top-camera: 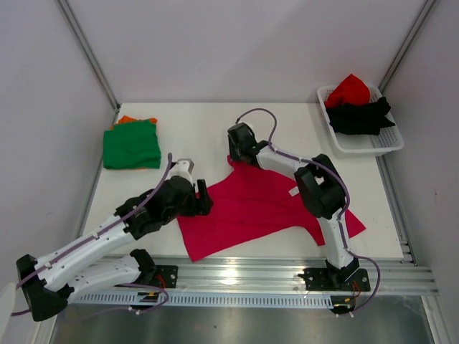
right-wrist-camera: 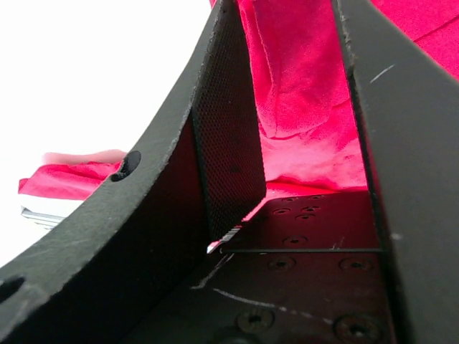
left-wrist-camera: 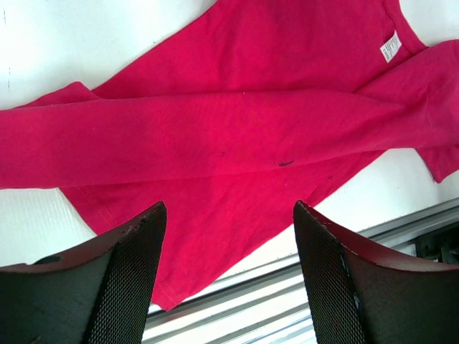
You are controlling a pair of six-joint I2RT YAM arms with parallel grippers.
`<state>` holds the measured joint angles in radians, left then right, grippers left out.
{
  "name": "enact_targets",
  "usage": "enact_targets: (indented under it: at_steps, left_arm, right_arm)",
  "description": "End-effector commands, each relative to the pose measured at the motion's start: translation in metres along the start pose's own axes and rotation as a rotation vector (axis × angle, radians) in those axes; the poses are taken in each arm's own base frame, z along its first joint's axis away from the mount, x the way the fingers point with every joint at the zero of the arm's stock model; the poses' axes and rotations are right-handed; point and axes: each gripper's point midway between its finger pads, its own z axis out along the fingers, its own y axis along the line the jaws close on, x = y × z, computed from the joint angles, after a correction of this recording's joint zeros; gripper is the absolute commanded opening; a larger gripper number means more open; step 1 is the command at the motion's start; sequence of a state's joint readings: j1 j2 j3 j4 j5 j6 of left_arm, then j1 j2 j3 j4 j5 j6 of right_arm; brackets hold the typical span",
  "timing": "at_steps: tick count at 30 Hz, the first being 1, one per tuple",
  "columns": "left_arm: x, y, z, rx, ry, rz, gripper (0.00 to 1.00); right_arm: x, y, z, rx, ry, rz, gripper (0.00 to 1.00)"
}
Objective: Fold and stack the t-shirts
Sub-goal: Flatten out the tshirt
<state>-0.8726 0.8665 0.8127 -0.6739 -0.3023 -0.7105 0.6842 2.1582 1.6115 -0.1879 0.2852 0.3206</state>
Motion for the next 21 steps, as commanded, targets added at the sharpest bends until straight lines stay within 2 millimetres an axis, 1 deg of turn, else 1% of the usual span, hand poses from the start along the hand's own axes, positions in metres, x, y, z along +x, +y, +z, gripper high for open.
enact_targets:
  at_steps: [1, 3, 5, 9, 12, 13, 15, 16, 18, 20, 21]
  left_arm:
    - [-0.005, -0.006, 0.003, 0.021, -0.016, -0.025, 0.74]
    - [-0.002, -0.005, 0.005, 0.013, -0.007, -0.021, 0.74]
    - [-0.001, -0.004, 0.006, 0.010, -0.002, -0.024, 0.74]
    - [0.000, -0.001, 0.005, 0.000, -0.004, -0.024, 0.74]
    - [-0.005, 0.000, 0.002, -0.003, -0.024, -0.024, 0.74]
    - [-0.007, 0.002, 0.000, -0.007, -0.032, -0.023, 0.74]
    - [-0.010, 0.002, -0.001, -0.010, -0.041, -0.022, 0.74]
    - [-0.011, 0.003, -0.001, -0.016, -0.045, -0.019, 0.74]
    - [-0.011, 0.004, -0.001, -0.021, -0.043, -0.019, 0.74]
    - [-0.012, 0.002, -0.001, -0.014, -0.046, -0.022, 0.74]
    - [-0.010, 0.003, 0.001, -0.016, -0.040, -0.020, 0.74]
  right_arm:
    - [-0.027, 0.015, -0.002, -0.055, -0.065, 0.030, 0.43]
    - [-0.028, 0.016, -0.003, -0.057, -0.068, 0.027, 0.43]
    - [-0.030, 0.013, -0.002, -0.038, -0.066, 0.023, 0.43]
    - [-0.020, 0.008, 0.003, -0.010, -0.036, 0.005, 0.41]
    - [-0.015, 0.007, 0.005, -0.002, -0.023, 0.001, 0.40]
    - [-0.010, 0.005, 0.007, 0.006, -0.011, -0.003, 0.39]
    - [-0.010, 0.004, 0.008, 0.011, -0.006, -0.007, 0.35]
    - [-0.005, 0.002, 0.010, 0.022, 0.010, -0.012, 0.34]
    - [-0.003, 0.001, 0.010, 0.031, 0.019, -0.017, 0.36]
    - [0.000, -0.002, 0.007, 0.052, 0.029, -0.024, 0.42]
    - [0.000, -0.003, 0.006, 0.056, 0.025, -0.027, 0.43]
